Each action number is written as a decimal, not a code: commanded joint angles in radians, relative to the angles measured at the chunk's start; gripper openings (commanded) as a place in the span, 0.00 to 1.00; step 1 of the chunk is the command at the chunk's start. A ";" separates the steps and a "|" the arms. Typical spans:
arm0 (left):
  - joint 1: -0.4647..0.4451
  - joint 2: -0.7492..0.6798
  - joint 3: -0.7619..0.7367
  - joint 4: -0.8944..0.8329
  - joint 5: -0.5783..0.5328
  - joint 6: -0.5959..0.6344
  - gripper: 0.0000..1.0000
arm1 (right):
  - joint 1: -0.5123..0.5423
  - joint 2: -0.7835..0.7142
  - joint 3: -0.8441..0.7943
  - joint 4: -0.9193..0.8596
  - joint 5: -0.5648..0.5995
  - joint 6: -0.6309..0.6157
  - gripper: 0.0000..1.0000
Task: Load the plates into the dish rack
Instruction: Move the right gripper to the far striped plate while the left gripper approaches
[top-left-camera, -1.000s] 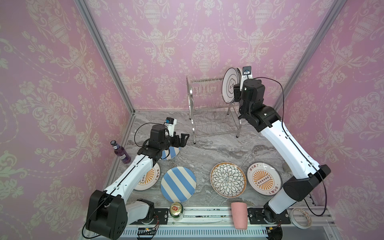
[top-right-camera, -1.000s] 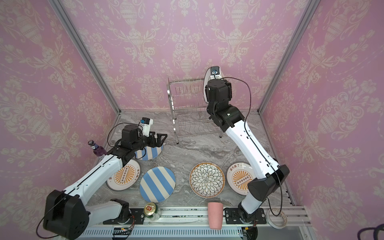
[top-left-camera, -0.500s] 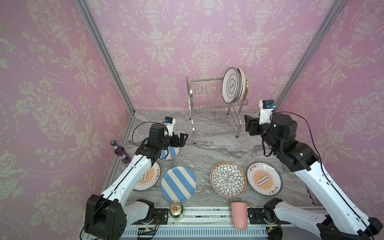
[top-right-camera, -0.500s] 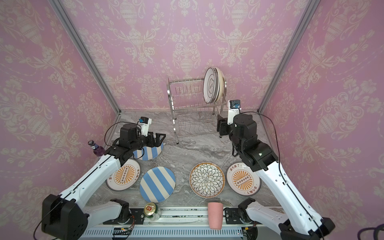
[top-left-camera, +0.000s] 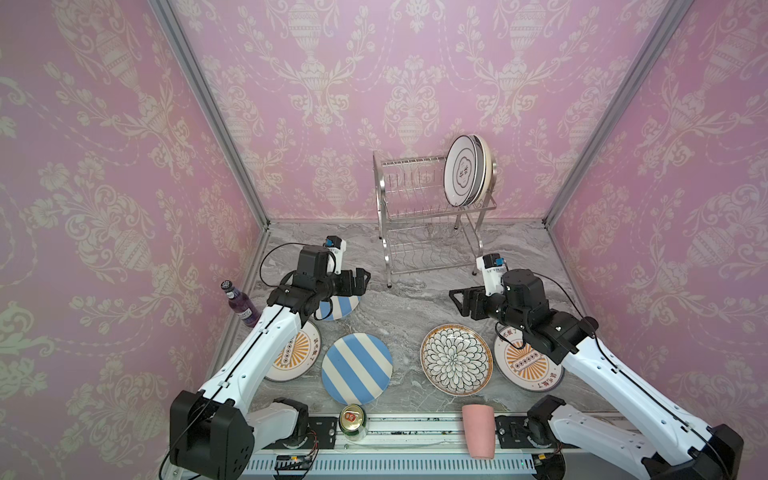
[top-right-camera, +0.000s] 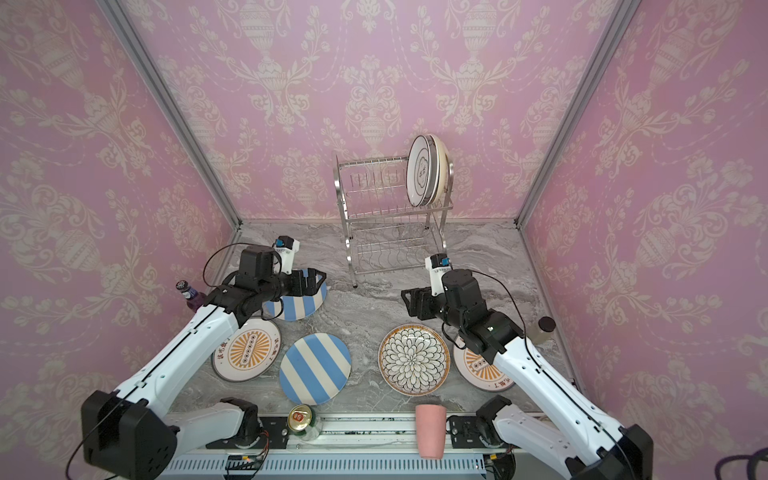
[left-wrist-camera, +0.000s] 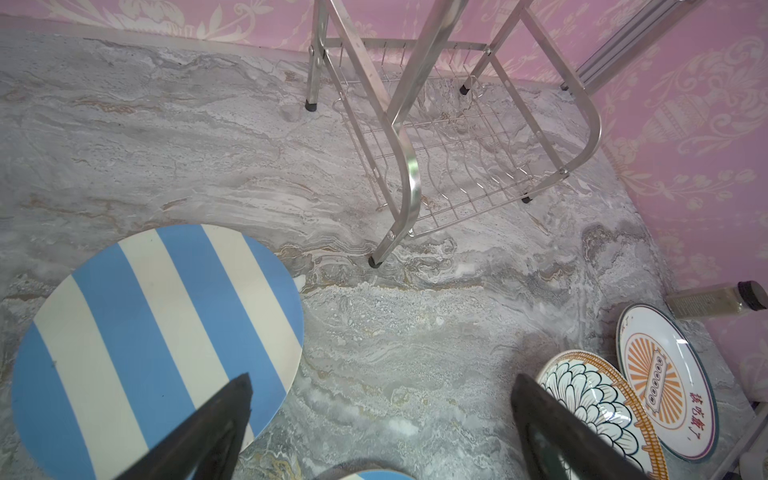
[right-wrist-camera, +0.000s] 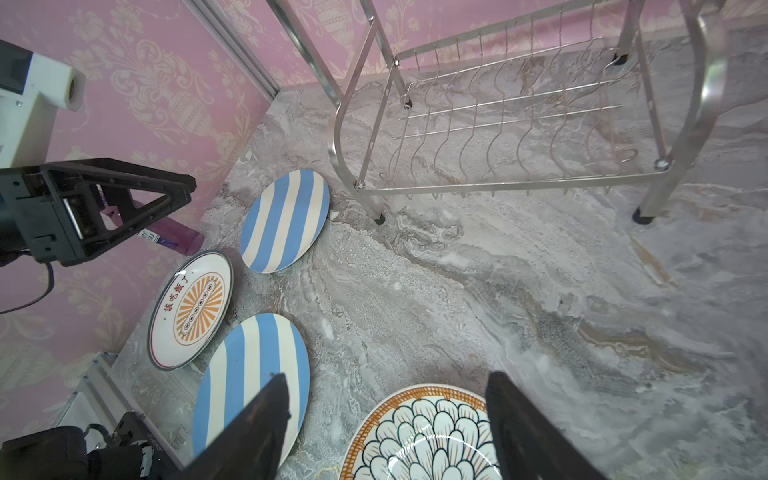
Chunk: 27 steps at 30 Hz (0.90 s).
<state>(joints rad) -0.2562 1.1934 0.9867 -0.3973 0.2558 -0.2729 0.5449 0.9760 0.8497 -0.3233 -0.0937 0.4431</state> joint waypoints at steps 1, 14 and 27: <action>0.016 -0.040 -0.001 -0.077 -0.054 -0.030 0.99 | 0.029 0.032 -0.014 0.065 -0.040 0.059 0.76; 0.266 0.059 -0.080 0.052 -0.052 -0.064 0.99 | 0.194 0.399 0.022 0.412 -0.037 0.240 0.80; 0.300 0.337 0.060 0.091 -0.204 0.021 0.99 | 0.306 0.958 0.219 0.902 -0.060 0.592 0.74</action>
<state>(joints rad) 0.0311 1.4906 0.9951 -0.3351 0.0898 -0.2916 0.8406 1.8843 1.0069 0.4637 -0.1520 0.9287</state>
